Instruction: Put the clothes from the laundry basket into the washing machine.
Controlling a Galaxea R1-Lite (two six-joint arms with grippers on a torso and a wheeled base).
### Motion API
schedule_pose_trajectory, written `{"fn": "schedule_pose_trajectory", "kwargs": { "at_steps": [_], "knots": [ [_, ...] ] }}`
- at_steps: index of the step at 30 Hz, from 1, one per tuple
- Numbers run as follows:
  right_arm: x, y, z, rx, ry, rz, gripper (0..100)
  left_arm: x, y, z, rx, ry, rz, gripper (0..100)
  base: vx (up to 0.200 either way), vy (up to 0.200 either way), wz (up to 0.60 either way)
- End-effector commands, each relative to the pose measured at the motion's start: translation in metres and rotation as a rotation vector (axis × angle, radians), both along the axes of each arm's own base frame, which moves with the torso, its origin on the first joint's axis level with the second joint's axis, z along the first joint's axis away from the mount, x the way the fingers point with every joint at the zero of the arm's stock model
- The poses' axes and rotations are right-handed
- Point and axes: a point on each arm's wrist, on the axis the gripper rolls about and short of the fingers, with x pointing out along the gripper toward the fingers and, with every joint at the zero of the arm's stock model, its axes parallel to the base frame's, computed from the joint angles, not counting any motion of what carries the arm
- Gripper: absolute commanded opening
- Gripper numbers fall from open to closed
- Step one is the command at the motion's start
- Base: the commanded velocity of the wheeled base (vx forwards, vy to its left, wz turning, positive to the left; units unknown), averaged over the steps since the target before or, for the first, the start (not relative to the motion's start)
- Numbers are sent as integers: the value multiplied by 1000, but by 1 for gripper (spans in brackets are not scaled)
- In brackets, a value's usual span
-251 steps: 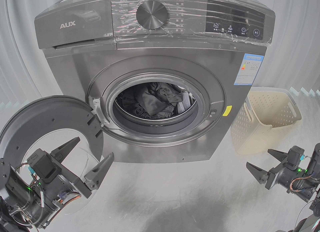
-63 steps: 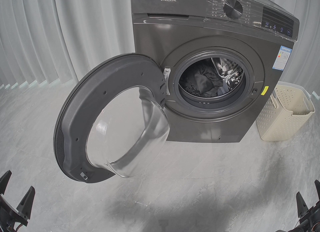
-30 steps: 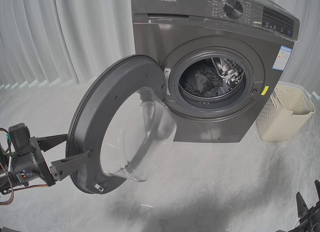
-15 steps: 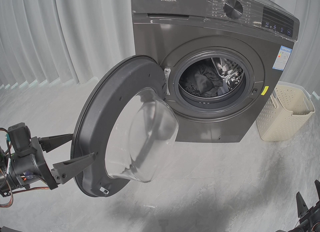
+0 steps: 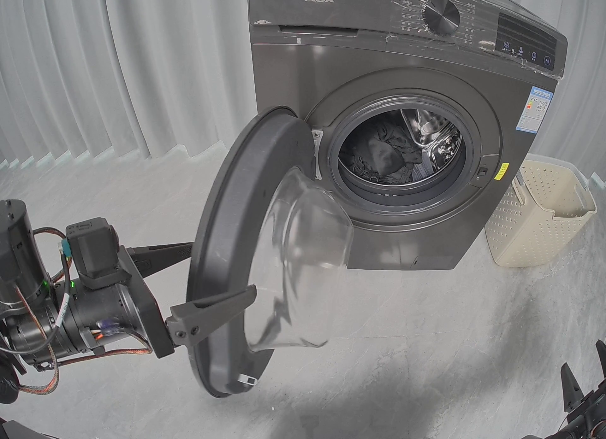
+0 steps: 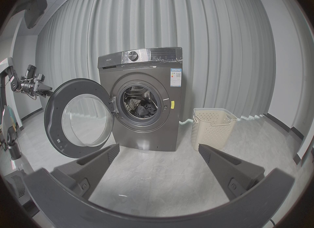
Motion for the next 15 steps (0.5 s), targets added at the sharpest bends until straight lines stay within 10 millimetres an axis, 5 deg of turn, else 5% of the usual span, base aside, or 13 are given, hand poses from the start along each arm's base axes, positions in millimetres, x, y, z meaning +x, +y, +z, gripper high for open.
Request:
{"fn": "schedule_pose_trajectory", "kwargs": {
  "at_steps": [1,15],
  "knots": [
    [0,0,-5,0,5,1,100,1,-9,-2,-16,23,-30,100,0,0,0],
    [0,0,-5,0,6,1,100,15,11,18,-94,-84,216,100,0,0,0]
  ]
}}
